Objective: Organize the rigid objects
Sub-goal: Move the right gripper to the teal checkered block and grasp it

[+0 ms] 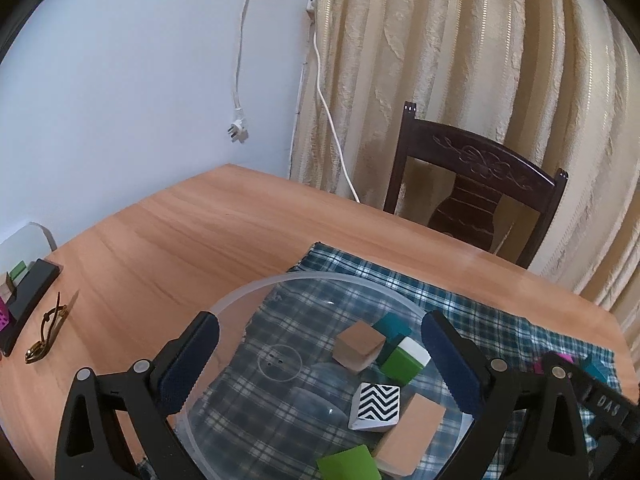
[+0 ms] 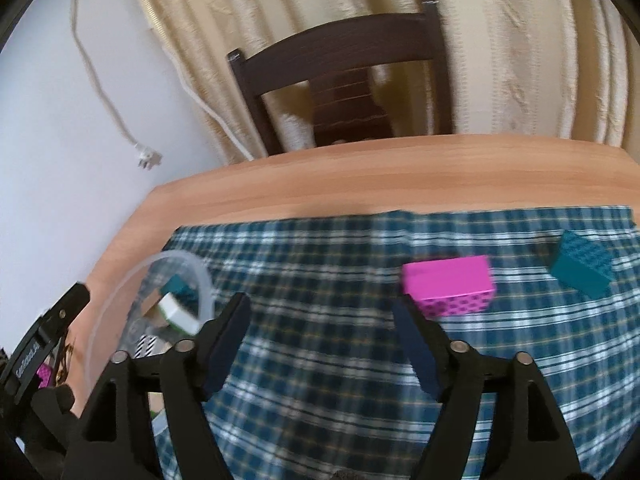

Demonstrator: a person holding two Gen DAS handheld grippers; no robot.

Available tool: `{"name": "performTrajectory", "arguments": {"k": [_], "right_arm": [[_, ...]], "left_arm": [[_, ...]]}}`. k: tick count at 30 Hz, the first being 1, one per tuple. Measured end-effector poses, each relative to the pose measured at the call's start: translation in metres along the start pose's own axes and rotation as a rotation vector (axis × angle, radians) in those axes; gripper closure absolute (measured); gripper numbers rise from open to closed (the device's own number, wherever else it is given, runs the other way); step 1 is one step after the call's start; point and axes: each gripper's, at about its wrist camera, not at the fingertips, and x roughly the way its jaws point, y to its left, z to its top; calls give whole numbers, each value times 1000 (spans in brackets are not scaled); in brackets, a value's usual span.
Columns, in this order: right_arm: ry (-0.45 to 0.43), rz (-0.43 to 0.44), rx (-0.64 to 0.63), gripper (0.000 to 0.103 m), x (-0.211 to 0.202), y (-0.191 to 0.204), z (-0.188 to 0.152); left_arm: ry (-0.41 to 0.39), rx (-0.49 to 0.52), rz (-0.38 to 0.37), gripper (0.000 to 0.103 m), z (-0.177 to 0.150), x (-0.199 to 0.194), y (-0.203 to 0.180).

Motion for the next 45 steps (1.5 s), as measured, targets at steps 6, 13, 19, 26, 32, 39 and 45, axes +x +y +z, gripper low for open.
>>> {"name": "performTrajectory", "arguments": {"k": [6,13,19,26,32,39,45], "right_arm": [[-15,-89,60,25,-3,-27,7],[-38,-164,129,24,-9,-60,14],[-58,-247,201,23,-15,-90,20],[-72,-332,290,18,-22,-129,21],[-68,-387,339,16,-20,-155,20],[-49,-407,366,12,-12,-173,19],[-13,-409,345,12,3,-178,19]], "left_arm": [[10,18,-8,0,-2,2,-5],[8,30,-22,0,-4,1,-9],[8,48,-33,0,-5,1,-14],[7,68,-44,0,-7,0,-20],[8,84,-54,0,-7,-1,-25],[9,95,-65,0,-9,-1,-29],[14,113,-69,0,-12,-1,-34]]}}
